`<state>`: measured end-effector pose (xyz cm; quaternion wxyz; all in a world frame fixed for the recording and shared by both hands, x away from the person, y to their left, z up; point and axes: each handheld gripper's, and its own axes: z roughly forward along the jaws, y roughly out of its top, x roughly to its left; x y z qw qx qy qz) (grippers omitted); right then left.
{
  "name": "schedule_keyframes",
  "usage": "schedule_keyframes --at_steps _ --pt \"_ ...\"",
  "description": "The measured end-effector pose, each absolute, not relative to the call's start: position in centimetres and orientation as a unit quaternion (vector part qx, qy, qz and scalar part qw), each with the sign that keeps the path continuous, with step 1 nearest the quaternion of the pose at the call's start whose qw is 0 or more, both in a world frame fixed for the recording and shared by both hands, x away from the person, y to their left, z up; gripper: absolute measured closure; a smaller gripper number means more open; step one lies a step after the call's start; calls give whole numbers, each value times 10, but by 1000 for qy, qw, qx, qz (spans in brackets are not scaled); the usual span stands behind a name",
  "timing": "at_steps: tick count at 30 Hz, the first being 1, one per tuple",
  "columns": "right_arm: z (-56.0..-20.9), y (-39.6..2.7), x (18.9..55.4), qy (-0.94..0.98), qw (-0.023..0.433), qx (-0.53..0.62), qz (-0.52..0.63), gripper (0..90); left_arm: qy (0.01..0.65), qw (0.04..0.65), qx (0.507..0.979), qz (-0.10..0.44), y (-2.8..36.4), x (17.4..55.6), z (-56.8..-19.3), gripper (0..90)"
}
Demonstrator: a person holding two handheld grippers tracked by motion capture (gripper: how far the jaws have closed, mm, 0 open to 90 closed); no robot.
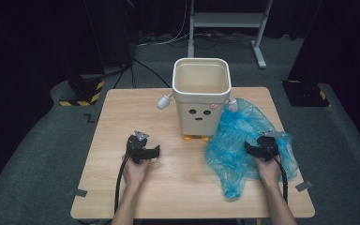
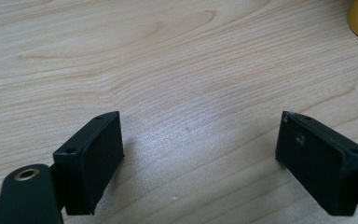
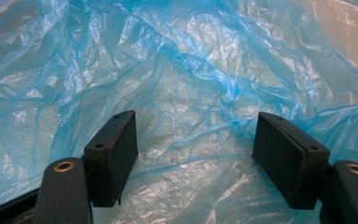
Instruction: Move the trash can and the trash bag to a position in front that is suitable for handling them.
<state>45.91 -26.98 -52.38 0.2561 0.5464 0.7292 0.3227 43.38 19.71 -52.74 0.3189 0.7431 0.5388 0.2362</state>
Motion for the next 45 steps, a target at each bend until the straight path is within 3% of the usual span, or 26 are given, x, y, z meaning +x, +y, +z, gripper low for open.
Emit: schedule_keyframes --at_steps 21,30,45 --pt "-524 -270 459 729 256 547 322 302 541 319 741 237 197 434 -527 151" --pt "-524 -270 460 721 261 560 314 229 544 317 739 238 196 433 -527 146" --pt "-524 -271 460 718 257 567 311 185 529 324 750 231 199 432 -528 146"
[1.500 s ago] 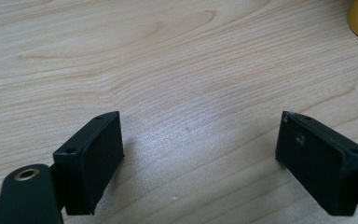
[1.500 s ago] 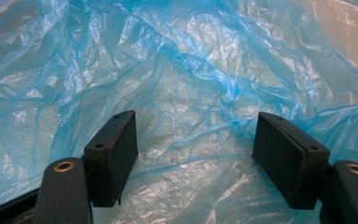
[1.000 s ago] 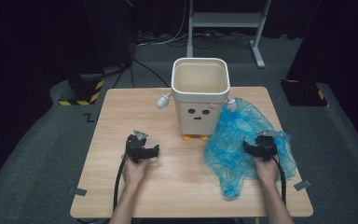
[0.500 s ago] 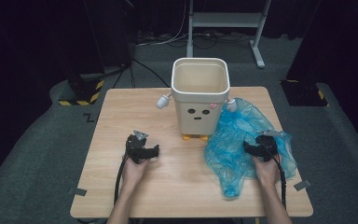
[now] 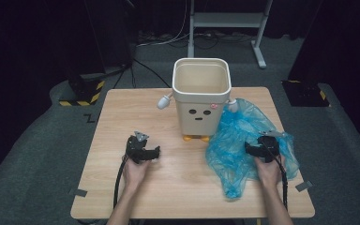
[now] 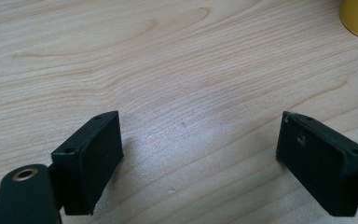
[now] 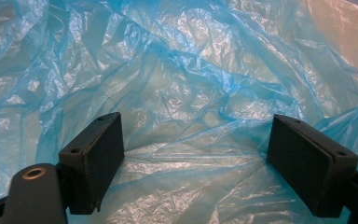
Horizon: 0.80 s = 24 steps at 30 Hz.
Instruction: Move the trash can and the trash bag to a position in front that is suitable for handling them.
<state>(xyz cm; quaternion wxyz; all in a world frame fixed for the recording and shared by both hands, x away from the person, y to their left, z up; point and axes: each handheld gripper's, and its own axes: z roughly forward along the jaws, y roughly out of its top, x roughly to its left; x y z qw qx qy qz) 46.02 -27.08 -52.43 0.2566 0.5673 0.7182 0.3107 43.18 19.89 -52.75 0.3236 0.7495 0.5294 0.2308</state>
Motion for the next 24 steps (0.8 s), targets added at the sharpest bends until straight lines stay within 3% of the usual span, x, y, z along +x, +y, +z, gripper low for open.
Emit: schedule_keyframes --at_steps 24 --pt "-524 -271 460 719 257 567 311 185 475 358 779 198 188 426 -506 179"
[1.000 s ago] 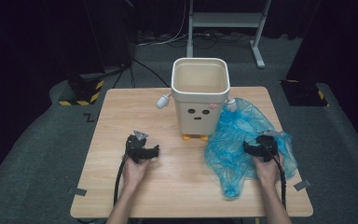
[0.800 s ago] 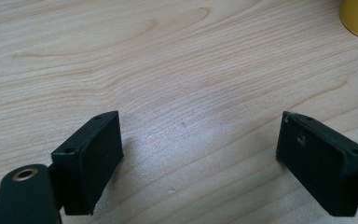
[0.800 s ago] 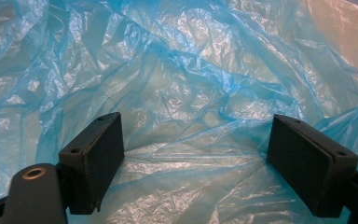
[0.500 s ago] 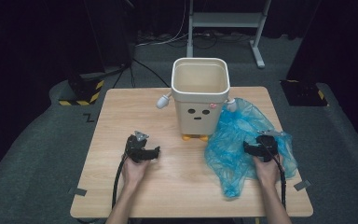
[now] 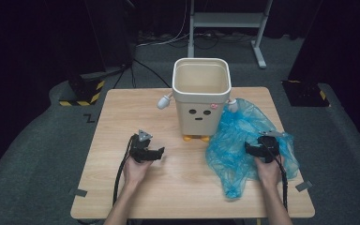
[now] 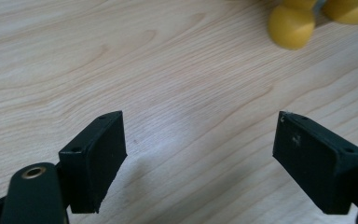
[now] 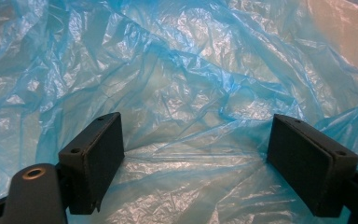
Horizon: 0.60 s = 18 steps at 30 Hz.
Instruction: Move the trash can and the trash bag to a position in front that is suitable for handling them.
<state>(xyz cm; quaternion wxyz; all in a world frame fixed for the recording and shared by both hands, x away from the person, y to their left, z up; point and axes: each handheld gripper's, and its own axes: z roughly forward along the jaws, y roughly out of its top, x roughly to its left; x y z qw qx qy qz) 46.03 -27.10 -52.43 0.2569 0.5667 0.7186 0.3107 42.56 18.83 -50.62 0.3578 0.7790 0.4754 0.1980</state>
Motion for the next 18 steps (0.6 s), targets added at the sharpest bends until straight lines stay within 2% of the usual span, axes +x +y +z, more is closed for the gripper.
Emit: schedule_keyframes --at_steps 18 --pt "-524 -271 460 718 257 567 311 185 452 389 778 199 180 424 -477 234"
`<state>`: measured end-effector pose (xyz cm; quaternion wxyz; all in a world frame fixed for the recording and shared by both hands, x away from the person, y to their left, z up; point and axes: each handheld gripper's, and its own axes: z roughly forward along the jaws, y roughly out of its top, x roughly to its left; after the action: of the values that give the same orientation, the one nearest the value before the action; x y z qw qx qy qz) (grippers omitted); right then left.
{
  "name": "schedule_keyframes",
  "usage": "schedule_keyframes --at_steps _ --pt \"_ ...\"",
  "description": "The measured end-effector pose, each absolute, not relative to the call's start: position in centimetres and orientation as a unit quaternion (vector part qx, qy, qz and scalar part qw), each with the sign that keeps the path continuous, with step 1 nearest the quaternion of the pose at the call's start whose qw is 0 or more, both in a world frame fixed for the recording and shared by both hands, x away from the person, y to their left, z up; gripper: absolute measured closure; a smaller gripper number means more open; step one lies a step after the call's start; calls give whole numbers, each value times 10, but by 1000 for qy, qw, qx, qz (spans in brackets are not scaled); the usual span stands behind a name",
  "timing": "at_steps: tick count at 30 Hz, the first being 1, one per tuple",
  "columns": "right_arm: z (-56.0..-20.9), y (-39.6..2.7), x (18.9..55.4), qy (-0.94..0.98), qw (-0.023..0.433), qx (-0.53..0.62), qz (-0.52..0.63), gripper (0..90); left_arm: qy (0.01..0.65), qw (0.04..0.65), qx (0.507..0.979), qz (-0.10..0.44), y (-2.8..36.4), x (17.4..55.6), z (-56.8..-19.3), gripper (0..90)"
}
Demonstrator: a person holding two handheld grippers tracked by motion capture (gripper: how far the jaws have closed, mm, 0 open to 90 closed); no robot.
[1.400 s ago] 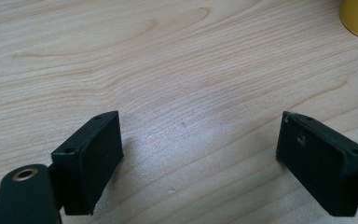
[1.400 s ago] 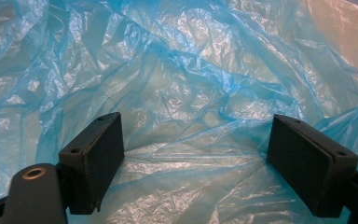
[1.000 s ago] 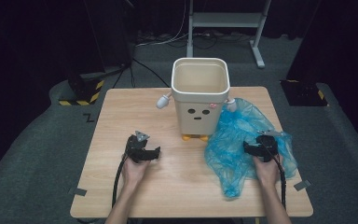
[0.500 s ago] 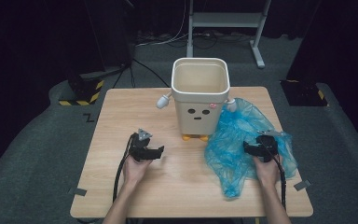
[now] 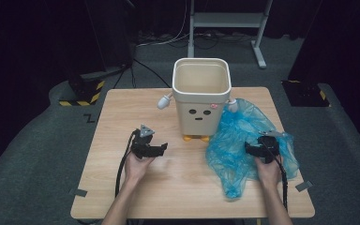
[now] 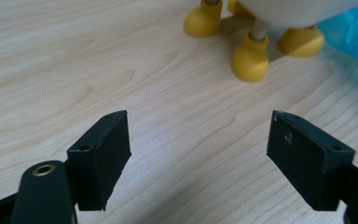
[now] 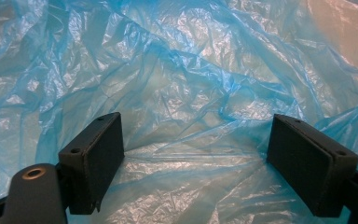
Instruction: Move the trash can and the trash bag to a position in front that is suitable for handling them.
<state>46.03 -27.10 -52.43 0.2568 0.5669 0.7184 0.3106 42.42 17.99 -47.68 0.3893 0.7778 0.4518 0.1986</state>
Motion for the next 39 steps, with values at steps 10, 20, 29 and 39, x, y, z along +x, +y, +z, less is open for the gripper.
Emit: schedule_keyframes --at_steps 10,20,29,39 --pt "-524 -271 460 718 257 567 311 185 440 406 779 188 177 423 -460 254" --pt "-524 -271 460 718 257 567 311 185 423 413 785 184 177 424 -445 281" --pt "-524 -271 460 718 257 567 311 185 423 425 780 178 180 424 -431 280" --pt "-524 -271 460 718 257 567 311 185 409 427 783 193 179 423 -411 290"
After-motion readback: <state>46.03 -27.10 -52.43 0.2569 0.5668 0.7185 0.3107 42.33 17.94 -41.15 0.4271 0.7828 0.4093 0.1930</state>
